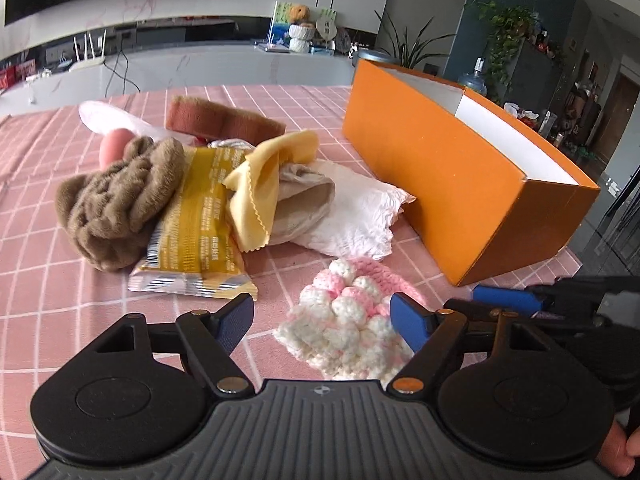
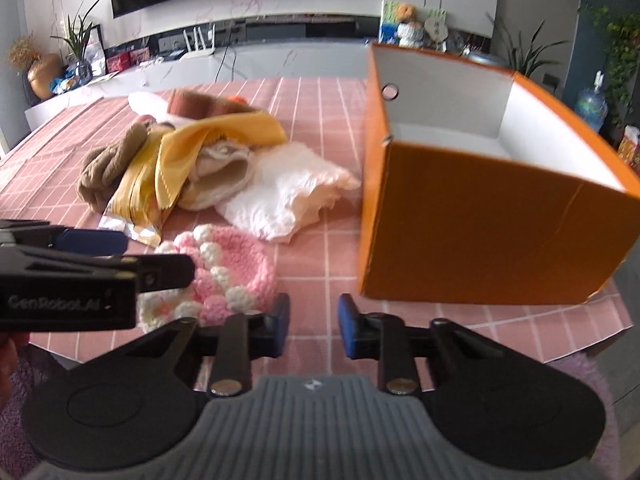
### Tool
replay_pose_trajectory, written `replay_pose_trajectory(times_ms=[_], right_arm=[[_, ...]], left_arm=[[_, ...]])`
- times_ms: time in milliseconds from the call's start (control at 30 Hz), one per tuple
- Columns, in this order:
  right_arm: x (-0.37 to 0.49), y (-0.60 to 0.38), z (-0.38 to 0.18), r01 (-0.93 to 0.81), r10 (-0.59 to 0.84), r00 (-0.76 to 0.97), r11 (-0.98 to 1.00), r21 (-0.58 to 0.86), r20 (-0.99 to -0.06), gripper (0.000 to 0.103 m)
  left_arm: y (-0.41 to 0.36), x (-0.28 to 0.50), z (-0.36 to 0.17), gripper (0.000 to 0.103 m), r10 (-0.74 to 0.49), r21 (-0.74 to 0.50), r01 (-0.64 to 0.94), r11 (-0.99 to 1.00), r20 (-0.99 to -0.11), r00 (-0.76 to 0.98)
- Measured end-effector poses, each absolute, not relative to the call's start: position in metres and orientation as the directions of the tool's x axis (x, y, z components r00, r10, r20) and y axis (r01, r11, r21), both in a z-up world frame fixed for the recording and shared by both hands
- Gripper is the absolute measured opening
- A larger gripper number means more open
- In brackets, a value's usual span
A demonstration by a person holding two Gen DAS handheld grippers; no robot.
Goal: Organize soft objects
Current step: 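Grasp the pink-and-white knitted hat with the left gripper, then lift the knitted hat with the left gripper while the right gripper grasps the yellow cloth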
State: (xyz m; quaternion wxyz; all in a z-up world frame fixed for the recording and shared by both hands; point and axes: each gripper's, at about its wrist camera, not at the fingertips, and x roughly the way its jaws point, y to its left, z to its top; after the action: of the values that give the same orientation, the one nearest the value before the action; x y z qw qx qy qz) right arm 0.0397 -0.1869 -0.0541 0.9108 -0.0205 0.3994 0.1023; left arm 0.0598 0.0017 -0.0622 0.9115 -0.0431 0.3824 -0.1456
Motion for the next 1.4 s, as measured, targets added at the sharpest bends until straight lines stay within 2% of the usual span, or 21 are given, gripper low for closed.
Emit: replay_pose_trajectory(times_ms=[67,167,333,433,500,533,600,733,767,933,1200,1267,1333,1400], right_arm=[[0.043,-0.185,-0.057,-0.209,0.174,0.655,0.977,0.046,-0.736,0.023],[0.046,-0.180,-0.059,-0.230,0.182,0.653,0.973,0.036,-0.735,0.018],[0.050,-0.170,-0.065,-0.268,0.199,0.645,0.963,0.026,-0.738,0.003],[0.053,-0.168,-0.070,-0.273,0.206,0.629,0.961,0.036,-0.749,0.001],[0.053,-0.166,-0.070,-0.277,0.201,0.632,0.960,0.023,-0.749,0.001],[0.053,-0.166,-0.070,-0.277,0.201,0.631,0.961,0.024,-0.749,0.001],[0.053,-0.166,-0.069,-0.275,0.203,0.633,0.961,0.028,-0.747,0.001],[0.049,-0.163,-0.061,-0.287,0.209,0.654,0.958,0.016,-0.727,0.001],[0.048,-0.162,-0.058,-0.290,0.212,0.660,0.957,0.017,-0.720,0.001],[0.048,-0.149,-0.039,-0.348,0.281,0.675,0.937,0.041,-0.682,0.004],[0.056,-0.102,-0.020,-0.469,0.397,0.661,0.881,0.063,-0.637,0.006],[0.060,-0.089,-0.021,-0.490,0.417,0.648,0.869,0.070,-0.638,0.012],[0.065,-0.078,-0.023,-0.504,0.430,0.639,0.860,0.075,-0.638,0.030],[0.072,-0.067,-0.026,-0.507,0.431,0.637,0.859,0.074,-0.640,0.032]], left_arm=[[0.001,0.065,-0.066,0.091,-0.306,-0.205,0.229,0.952,-0.696,0.649],[0.002,0.071,-0.071,0.091,-0.312,-0.231,0.209,0.950,-0.712,0.629],[-0.001,0.075,-0.077,0.088,-0.362,-0.299,0.206,0.932,-0.719,0.594],[-0.006,0.074,-0.077,0.086,-0.351,-0.273,0.222,0.936,-0.715,0.604],[-0.009,0.071,-0.075,0.076,-0.355,-0.277,0.223,0.935,-0.710,0.608],[-0.010,0.070,-0.074,0.066,-0.365,-0.282,0.233,0.931,-0.706,0.607],[-0.012,0.067,-0.071,0.059,-0.369,-0.276,0.245,0.929,-0.696,0.616],[-0.008,0.060,-0.060,0.037,-0.360,-0.255,0.254,0.933,-0.670,0.649],[-0.004,0.057,-0.056,0.036,-0.354,-0.251,0.250,0.935,-0.662,0.660],[0.024,0.046,-0.041,0.035,-0.312,-0.261,0.185,0.948,-0.628,0.713],[0.077,0.038,-0.024,0.035,-0.134,-0.222,0.002,0.975,-0.580,0.804],[0.088,0.038,-0.022,0.035,-0.091,-0.207,-0.037,0.978,-0.574,0.814],[0.099,0.038,-0.024,0.035,-0.060,-0.204,-0.071,0.976,-0.573,0.817],[0.109,0.040,-0.027,0.035,-0.039,-0.203,-0.096,0.974,-0.575,0.817]])
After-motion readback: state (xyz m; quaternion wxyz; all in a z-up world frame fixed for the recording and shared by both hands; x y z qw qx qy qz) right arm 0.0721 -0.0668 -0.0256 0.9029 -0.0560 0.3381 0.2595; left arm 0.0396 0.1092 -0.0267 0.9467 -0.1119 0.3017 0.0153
